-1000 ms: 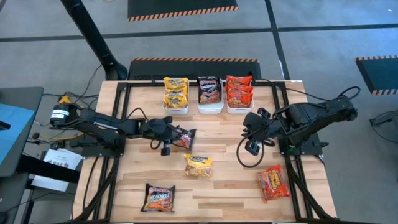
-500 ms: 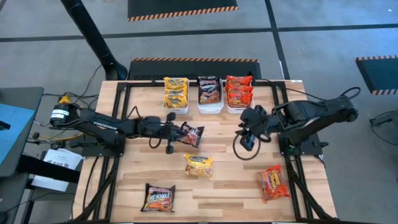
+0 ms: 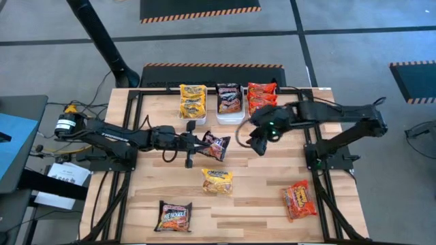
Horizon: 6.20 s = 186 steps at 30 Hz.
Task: Sort Maruchan noodles
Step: Put the black noodle pack into the middle white bin
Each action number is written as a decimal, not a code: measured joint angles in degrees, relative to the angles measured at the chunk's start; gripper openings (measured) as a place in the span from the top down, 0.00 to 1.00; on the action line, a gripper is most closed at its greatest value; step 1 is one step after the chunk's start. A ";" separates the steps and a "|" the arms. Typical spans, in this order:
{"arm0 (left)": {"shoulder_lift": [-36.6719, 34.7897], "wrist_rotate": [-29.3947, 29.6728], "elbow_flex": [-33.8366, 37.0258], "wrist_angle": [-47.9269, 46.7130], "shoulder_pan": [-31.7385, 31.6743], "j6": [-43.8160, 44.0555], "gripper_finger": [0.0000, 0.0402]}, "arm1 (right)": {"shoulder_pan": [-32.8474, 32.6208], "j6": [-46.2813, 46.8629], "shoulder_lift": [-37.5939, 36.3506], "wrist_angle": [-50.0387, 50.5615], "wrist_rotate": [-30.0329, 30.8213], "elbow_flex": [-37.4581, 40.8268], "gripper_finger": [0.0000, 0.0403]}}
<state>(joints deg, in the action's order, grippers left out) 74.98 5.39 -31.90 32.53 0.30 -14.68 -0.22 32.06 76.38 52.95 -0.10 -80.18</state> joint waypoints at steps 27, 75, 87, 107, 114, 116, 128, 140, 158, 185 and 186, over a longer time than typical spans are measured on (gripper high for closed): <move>0.00 2.99 -0.32 -3.20 0.13 -0.63 1.00 | 25.28 -11.63 23.32 -16.96 -44.06 -0.05 0.49; 0.00 4.50 -0.32 -3.27 0.11 -0.58 1.00 | 25.12 -19.12 27.88 -24.46 -42.90 -0.09 0.49; -0.02 5.44 -0.32 -4.85 0.11 -0.56 1.00 | 16.20 -33.71 27.85 -28.78 -27.84 -0.09 0.49; -0.02 5.86 -0.32 -5.03 0.11 -0.10 1.00 | 15.18 -35.15 25.88 -28.99 -31.56 -0.11 0.49; -0.02 5.88 -0.32 -5.22 0.11 -0.10 1.00 | 12.22 -37.59 25.99 -31.01 -26.03 -0.11 0.49; -0.02 5.95 -0.32 -5.22 0.11 -0.10 1.00 | 11.65 -37.96 25.99 -31.36 -24.12 -0.11 0.49; -0.02 7.26 -0.32 -4.79 0.11 0.84 1.00 | 10.62 -36.65 26.01 -33.47 -21.17 -0.11 0.49; -0.02 8.90 -0.30 -1.67 0.08 2.87 1.00 | 9.80 -36.53 26.03 -33.58 -17.02 -0.11 0.49; -0.04 8.99 -0.30 -0.37 0.08 3.76 1.00 | 8.38 -34.76 26.08 -31.74 -11.82 -0.11 0.80; -20.48 14.45 -0.32 -21.60 5.56 12.53 1.00 | 7.20 -37.76 26.10 -35.12 -9.35 -0.11 0.39; -20.47 14.45 -0.32 -22.20 6.08 12.97 1.00 | 6.83 -38.65 26.10 -35.47 -8.94 -0.11 0.39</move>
<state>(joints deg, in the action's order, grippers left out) 54.51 19.84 -32.23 10.33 6.38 -1.71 6.62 -6.60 102.48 17.48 -9.04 -80.29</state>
